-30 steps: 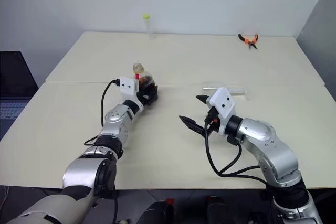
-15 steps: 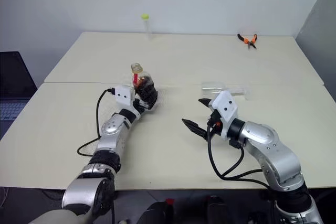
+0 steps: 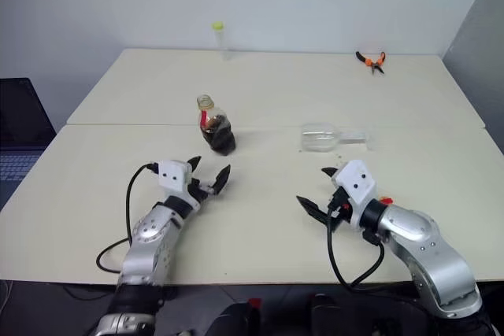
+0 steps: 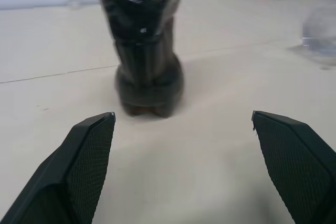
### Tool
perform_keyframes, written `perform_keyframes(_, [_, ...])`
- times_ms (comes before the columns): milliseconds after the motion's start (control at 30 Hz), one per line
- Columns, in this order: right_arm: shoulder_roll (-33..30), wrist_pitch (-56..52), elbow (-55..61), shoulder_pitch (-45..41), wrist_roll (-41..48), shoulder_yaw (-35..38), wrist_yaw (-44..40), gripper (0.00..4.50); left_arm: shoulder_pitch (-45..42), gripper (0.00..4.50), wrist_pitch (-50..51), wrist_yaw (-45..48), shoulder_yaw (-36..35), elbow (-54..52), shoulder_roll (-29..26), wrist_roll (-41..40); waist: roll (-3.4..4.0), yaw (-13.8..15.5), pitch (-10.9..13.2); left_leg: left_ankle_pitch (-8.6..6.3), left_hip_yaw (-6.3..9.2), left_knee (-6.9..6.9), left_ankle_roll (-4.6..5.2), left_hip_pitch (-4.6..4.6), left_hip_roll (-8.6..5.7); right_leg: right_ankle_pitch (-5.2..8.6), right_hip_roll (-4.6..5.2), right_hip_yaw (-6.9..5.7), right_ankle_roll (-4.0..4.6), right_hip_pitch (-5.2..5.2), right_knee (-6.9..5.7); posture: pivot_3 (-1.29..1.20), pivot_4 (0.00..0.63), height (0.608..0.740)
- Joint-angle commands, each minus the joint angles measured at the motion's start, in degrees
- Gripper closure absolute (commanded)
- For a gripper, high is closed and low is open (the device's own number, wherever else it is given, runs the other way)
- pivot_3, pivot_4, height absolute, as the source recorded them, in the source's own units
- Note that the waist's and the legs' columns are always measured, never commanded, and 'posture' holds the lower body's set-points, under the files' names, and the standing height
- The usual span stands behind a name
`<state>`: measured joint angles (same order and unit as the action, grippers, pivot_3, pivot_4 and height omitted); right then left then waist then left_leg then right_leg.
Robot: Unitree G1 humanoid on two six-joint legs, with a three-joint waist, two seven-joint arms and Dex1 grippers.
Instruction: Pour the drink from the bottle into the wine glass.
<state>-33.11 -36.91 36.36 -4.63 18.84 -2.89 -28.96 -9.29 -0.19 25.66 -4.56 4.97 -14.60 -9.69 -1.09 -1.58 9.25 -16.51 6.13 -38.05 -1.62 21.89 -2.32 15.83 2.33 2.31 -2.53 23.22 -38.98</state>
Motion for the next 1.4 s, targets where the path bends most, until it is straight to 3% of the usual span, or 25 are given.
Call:
perform_keyframes(33, [-2.34, 5.91, -1.06, -0.43, -9.45, -0.75, 4.13, 0.0, 0.57, 0.1, 2.17, 5.36, 4.09, -8.96, -2.12, -1.5, 0.0, 0.09, 0.0, 0.0, 0.01, -0.01, 0.0, 0.0, 0.0, 0.0, -0.02, -0.03, 0.0, -0.02, 0.0, 0.0, 0.15, 0.74])
perform_keyframes(300, [-5.5, 16.99, -18.84, -9.04, -37.9, -12.7, 14.59, 0.0, -6.81, 0.1, 10.42, 17.73, 8.25, -9.81, -7.88, -6.37, 0.0, -0.23, -0.01, 0.1, -0.12, 0.02, -0.18, -0.04, -0.01, 0.0, -0.15, 0.01, 0.0, -0.02, 0.0, 0.0, 0.15, 0.74])
perform_keyframes(467, [-4.52, 20.57, -32.18, -17.19, -50.8, -17.66, 20.38, 0.0, -11.92, 0.1, 11.27, 22.52, 9.19, -6.86, -9.52, -7.03, 0.0, -0.23, -0.01, 0.11, -0.17, 0.06, -0.19, -0.07, 0.0, 0.01, -0.16, 0.05, 0.01, 0.0, 0.01, 0.0, 0.15, 0.74])
perform_keyframes(900, [2.33, 28.25, -64.42, -34.76, -65.93, -25.13, 31.76, 0.0, -14.98, 0.1, 7.0, 23.94, 9.64, -0.62, -7.21, -5.44, 0.0, -0.4, -0.01, 0.11, -0.27, 0.05, -0.19, -0.06, 0.0, -0.01, -0.13, 0.13, 0.03, 0.04, 0.01, 0.0, 0.15, 0.74])
perform_keyframes(1133, [6.62, 30.39, -80.22, -41.12, -67.04, -26.19, 36.9, 0.0, -16.08, 0.1, 5.62, 23.61, 9.61, 1.12, -6.5, -5.22, 0.0, -0.54, -0.01, 0.11, -0.31, 0.04, -0.19, -0.08, 0.0, -0.02, -0.14, 0.17, 0.04, 0.05, -0.01, 0.0, 0.15, 0.74])
perform_keyframes(1233, [7.95, 31.09, -85.25, -43.19, -66.99, -26.3, 38.68, 0.62, -16.24, 0.0, 6.0, 23.37, 9.73, 0.67, -6.15, -5.2, 0.0, -0.77, -0.02, 0.11, -0.3, 0.04, -0.19, -0.08, 0.01, -0.02, -0.14, 0.17, 0.05, 0.04, -0.01, 0.0, 0.15, 0.74])
perform_keyframes(1400, [9.45, 31.8, -89.55, -44.88, -66.89, -26.49, 40.23, 2.4, -16.52, 0.0, 6.47, 23.05, 9.86, 0.34, -5.88, -5.15, 0.01, -1.37, -0.05, 0.11, -0.29, 0.02, -0.19, -0.1, 0.01, -0.02, -0.15, 0.17, 0.05, 0.03, -0.03, 0.0, 0.15, 0.74])
